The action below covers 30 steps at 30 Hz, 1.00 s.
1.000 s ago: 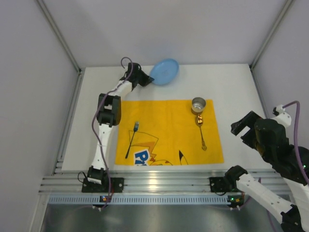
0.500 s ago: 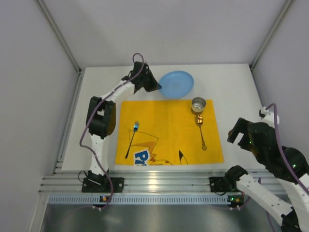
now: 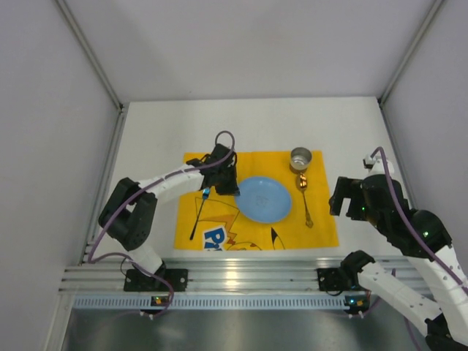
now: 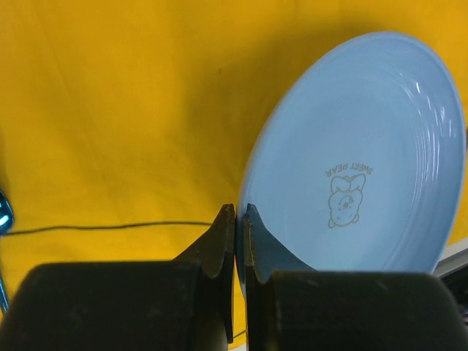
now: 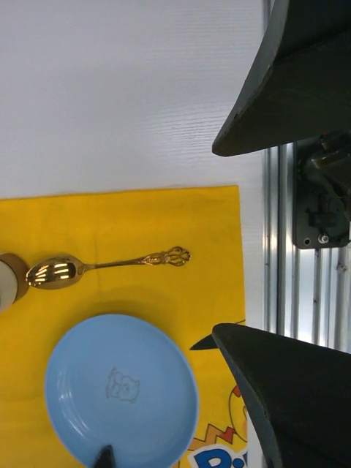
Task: Set the dinner table for one person
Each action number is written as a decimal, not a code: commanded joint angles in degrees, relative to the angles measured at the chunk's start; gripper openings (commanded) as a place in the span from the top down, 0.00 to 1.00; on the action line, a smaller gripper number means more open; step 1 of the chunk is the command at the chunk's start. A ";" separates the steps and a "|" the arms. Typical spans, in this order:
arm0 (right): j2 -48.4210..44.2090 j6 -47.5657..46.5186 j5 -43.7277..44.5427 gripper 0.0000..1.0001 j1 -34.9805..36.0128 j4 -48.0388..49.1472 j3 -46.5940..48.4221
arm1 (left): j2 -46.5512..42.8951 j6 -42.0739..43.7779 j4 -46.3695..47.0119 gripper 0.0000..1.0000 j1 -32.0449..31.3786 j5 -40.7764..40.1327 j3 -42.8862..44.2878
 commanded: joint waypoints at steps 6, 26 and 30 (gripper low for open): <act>-1.40 -2.72 -3.72 0.03 -0.62 3.13 -0.06 | -5.84 -2.47 1.63 1.00 -2.39 -7.91 -6.19; -2.64 -3.77 -5.74 0.02 -0.62 2.07 2.82 | -15.95 -0.37 -10.32 0.17 -2.83 -20.92 0.03; 0.61 -6.93 -12.84 0.01 -0.62 3.21 9.94 | -18.32 5.68 -17.51 0.17 -3.36 -27.52 13.79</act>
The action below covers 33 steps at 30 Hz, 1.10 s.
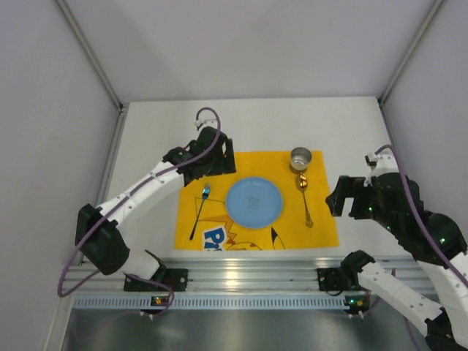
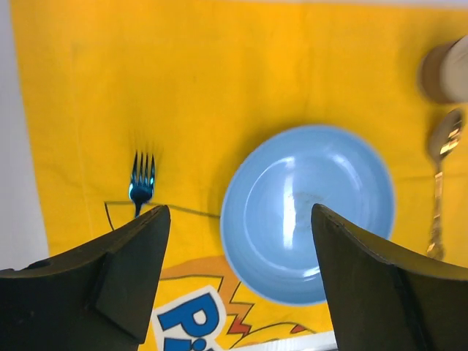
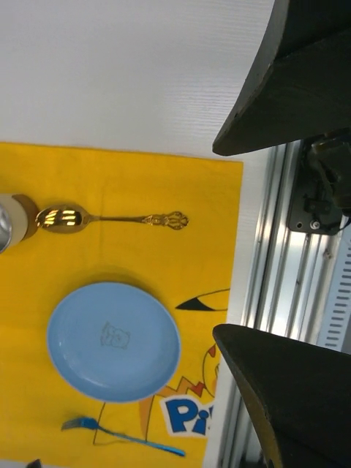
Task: Set the dinner table for one person
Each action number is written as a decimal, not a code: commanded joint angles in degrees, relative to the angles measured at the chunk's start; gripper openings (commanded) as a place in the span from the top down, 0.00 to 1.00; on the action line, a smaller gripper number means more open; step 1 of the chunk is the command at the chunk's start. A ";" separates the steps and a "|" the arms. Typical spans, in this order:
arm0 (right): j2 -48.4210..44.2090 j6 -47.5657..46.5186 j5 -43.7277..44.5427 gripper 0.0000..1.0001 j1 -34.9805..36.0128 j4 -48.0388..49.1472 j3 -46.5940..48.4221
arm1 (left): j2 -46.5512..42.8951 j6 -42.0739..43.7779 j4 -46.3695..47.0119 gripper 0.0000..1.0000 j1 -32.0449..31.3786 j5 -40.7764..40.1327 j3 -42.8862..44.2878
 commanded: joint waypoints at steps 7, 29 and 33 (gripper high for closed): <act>7.56 3.41 -6.20 0.00 -0.62 8.00 18.04 | -6.88 15.36 -10.60 0.12 -1.20 -23.64 29.86; -6.42 4.05 -13.49 0.00 -0.62 19.36 -1.99 | -36.98 34.10 72.88 0.02 13.55 -20.78 -62.33; -5.63 4.06 -16.12 0.00 -0.62 22.16 -2.70 | -25.11 31.10 82.30 0.02 20.58 -17.17 -61.82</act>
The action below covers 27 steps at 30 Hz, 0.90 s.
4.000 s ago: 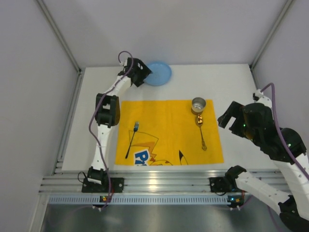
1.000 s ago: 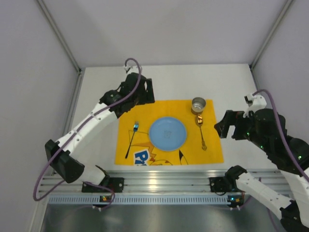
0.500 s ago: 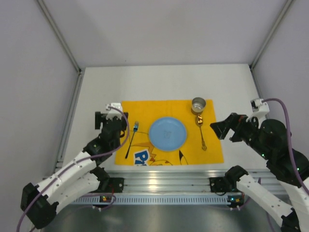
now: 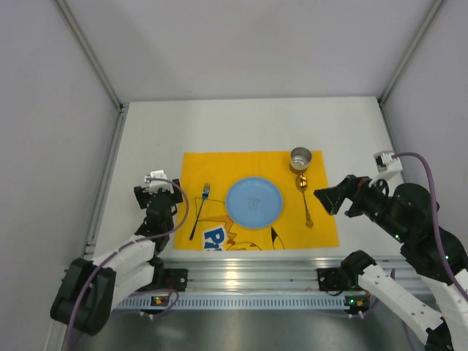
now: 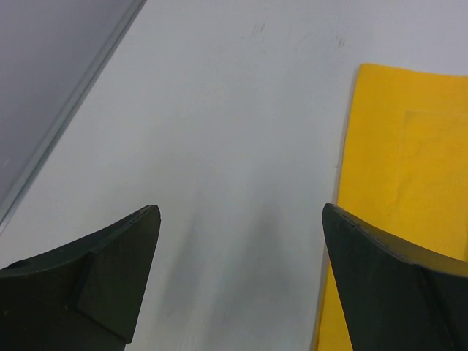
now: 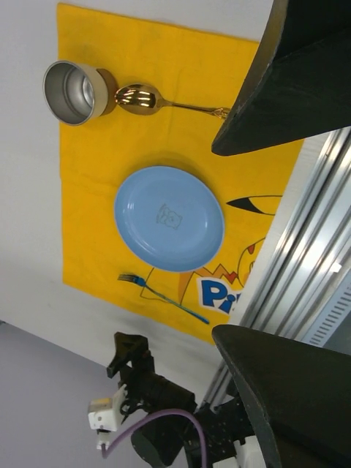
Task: Set the dinner table for one person
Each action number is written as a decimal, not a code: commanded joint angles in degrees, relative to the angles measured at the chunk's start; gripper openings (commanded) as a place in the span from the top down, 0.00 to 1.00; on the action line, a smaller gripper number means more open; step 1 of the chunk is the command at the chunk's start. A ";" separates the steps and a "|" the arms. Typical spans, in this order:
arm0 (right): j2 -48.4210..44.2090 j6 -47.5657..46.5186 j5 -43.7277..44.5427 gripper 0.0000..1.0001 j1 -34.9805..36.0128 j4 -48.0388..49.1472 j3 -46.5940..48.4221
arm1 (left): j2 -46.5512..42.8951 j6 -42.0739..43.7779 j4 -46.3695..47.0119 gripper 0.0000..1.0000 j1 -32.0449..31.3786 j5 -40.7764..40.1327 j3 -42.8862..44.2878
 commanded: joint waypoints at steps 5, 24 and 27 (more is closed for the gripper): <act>4.19 -0.34 -3.24 0.00 -0.57 4.56 0.14 | 21.40 -0.84 20.25 0.02 7.29 6.67 6.72; 20.64 -7.57 -12.98 0.00 -0.57 5.42 -10.38 | 37.77 -2.15 31.17 0.02 16.80 21.08 10.96; 19.41 -4.65 -14.31 0.00 -0.57 8.07 -13.65 | 37.86 -2.07 31.43 0.02 16.80 21.08 10.96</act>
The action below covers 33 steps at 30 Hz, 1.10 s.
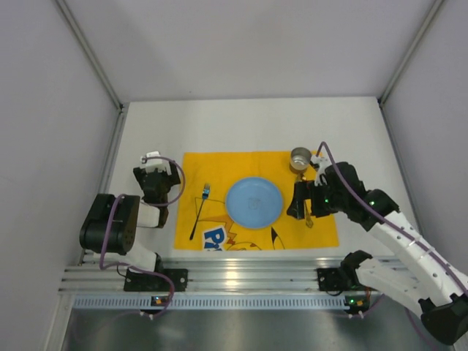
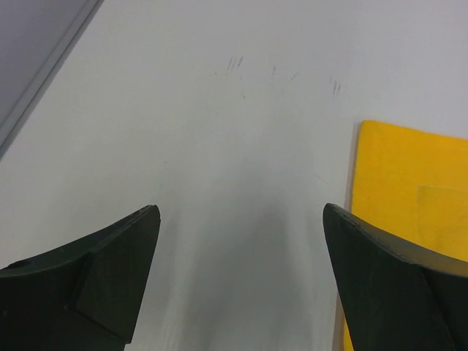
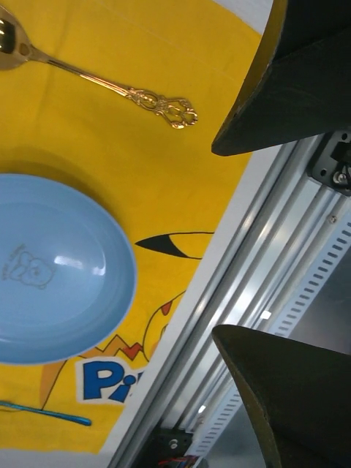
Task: Set the dinner table for one person
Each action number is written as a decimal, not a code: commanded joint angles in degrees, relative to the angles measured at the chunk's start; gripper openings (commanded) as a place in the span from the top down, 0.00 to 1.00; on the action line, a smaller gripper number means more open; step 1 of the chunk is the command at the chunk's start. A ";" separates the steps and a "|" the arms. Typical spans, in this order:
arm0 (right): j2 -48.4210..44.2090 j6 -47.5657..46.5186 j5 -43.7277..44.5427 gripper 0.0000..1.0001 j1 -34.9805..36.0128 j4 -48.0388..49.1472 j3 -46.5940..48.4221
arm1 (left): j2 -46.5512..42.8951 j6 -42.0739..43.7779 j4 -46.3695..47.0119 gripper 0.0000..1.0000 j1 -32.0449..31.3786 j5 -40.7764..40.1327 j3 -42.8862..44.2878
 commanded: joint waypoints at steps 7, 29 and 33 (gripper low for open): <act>-6.44 5.51 -1.86 0.00 -0.22 6.00 -4.69 | 0.18 -0.62 5.18 0.02 0.34 1.13 -0.31; -22.54 5.95 -2.22 0.00 0.66 3.28 -6.01 | 0.53 0.08 3.77 0.01 3.86 15.45 0.48; -24.02 6.83 -3.27 0.00 0.66 4.68 -7.15 | 0.44 0.34 3.77 0.02 3.77 15.63 0.39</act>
